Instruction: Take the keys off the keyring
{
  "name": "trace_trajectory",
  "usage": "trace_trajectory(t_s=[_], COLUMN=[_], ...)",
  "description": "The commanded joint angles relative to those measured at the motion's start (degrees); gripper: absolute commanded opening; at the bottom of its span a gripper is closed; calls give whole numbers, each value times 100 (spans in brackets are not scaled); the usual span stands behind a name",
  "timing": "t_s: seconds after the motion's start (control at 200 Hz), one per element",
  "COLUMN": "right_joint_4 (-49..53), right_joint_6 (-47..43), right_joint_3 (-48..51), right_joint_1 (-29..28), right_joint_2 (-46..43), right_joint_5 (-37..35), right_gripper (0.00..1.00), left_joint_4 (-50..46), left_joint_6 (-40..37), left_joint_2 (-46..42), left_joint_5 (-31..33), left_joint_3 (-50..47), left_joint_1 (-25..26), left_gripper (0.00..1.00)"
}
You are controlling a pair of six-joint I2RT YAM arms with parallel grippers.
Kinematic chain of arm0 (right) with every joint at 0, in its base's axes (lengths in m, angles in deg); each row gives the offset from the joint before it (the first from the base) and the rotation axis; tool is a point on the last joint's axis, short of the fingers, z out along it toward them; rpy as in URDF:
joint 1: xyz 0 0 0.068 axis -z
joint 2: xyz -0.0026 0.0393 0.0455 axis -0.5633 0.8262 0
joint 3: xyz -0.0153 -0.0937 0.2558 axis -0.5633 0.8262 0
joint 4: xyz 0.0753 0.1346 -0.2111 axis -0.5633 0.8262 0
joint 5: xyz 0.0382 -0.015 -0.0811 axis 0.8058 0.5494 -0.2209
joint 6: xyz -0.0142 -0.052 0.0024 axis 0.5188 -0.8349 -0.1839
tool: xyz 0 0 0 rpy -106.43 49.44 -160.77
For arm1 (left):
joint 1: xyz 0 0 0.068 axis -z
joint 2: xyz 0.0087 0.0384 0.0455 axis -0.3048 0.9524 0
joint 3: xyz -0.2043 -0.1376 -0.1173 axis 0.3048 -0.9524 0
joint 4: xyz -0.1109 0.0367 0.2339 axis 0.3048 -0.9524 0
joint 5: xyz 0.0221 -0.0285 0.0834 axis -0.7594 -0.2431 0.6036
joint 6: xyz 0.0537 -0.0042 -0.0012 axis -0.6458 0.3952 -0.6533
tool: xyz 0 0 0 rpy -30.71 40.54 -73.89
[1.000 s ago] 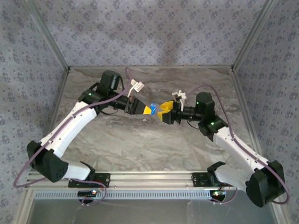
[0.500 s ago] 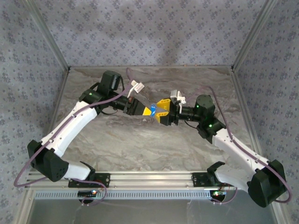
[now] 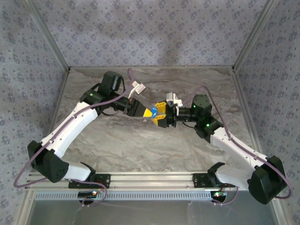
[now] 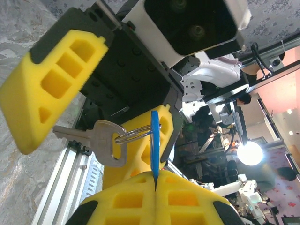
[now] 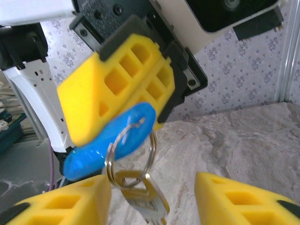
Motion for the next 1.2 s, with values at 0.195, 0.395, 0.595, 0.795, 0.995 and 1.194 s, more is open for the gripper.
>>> trace_trajectory(t_s=[0.195, 0.395, 0.595, 0.795, 0.995, 1.194], right_joint_4=[199, 4, -237, -294, -465, -768], right_joint_6=[-119, 124, 338, 437, 513, 576], right_joint_3=[-265, -184, -135, -109, -134, -159], right_joint_1=[-101, -115, -190, -263, -383, -550], right_joint_2=[-119, -197, -257, -329, -316, -149], right_joint_5=[-12, -201, -389, -608, -740, -868], right_gripper=[33, 25, 12, 10, 14, 19], left_joint_4=[299, 508, 706, 949, 1167, 1419], left_joint_6=[27, 154, 297, 474, 652, 839], left_joint_2=[-236, -347, -448, -525, -566, -656], left_joint_5=[-196, -121, -38, 7, 7, 46], left_joint_3=[205, 144, 51, -63, -105, -164], left_joint_1=[26, -20, -100, -157, -158, -164], left_gripper=[0, 0, 0, 0, 0, 0])
